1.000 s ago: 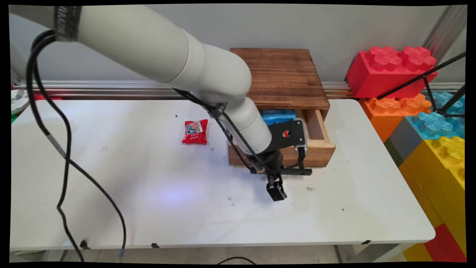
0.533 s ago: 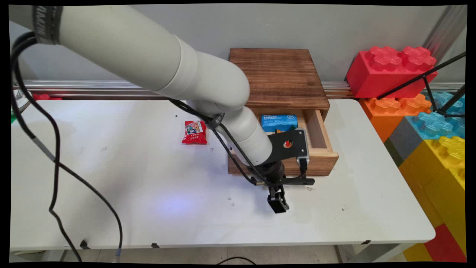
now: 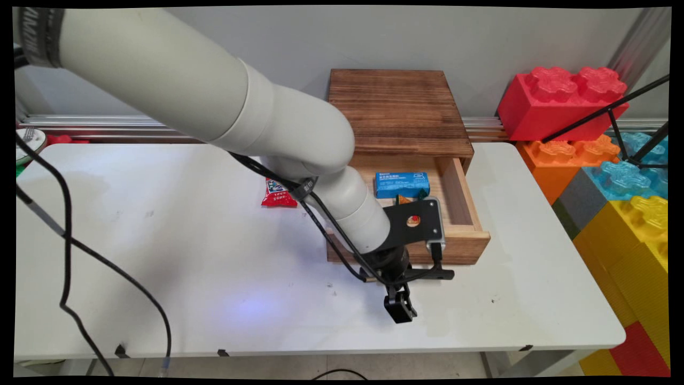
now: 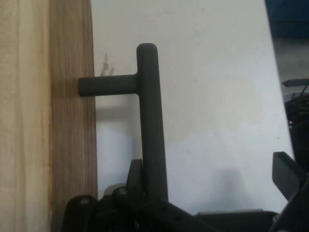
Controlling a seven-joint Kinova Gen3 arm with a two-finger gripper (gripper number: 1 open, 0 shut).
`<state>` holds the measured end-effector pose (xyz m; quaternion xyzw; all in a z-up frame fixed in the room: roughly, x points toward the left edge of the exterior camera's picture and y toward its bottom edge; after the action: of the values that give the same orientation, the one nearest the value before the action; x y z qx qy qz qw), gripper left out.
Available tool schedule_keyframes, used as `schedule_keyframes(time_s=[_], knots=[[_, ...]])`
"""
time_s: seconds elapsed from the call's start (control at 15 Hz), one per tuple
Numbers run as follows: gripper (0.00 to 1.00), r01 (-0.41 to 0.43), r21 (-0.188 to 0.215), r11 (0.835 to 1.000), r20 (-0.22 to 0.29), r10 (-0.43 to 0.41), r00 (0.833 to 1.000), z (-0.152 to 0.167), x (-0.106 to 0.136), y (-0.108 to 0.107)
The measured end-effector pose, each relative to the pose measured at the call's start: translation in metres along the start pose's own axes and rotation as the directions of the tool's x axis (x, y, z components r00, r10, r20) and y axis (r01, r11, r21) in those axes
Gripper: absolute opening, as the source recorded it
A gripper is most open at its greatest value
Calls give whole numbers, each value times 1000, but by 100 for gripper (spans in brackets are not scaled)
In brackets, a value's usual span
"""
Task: Open the drawer
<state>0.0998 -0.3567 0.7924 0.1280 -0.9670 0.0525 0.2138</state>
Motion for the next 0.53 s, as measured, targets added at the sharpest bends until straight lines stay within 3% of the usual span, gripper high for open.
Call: schedule_keyframes(time_s=[0.53], knots=[[100, 11, -25, 1000, -12, -11, 1000, -2, 0, 20]])
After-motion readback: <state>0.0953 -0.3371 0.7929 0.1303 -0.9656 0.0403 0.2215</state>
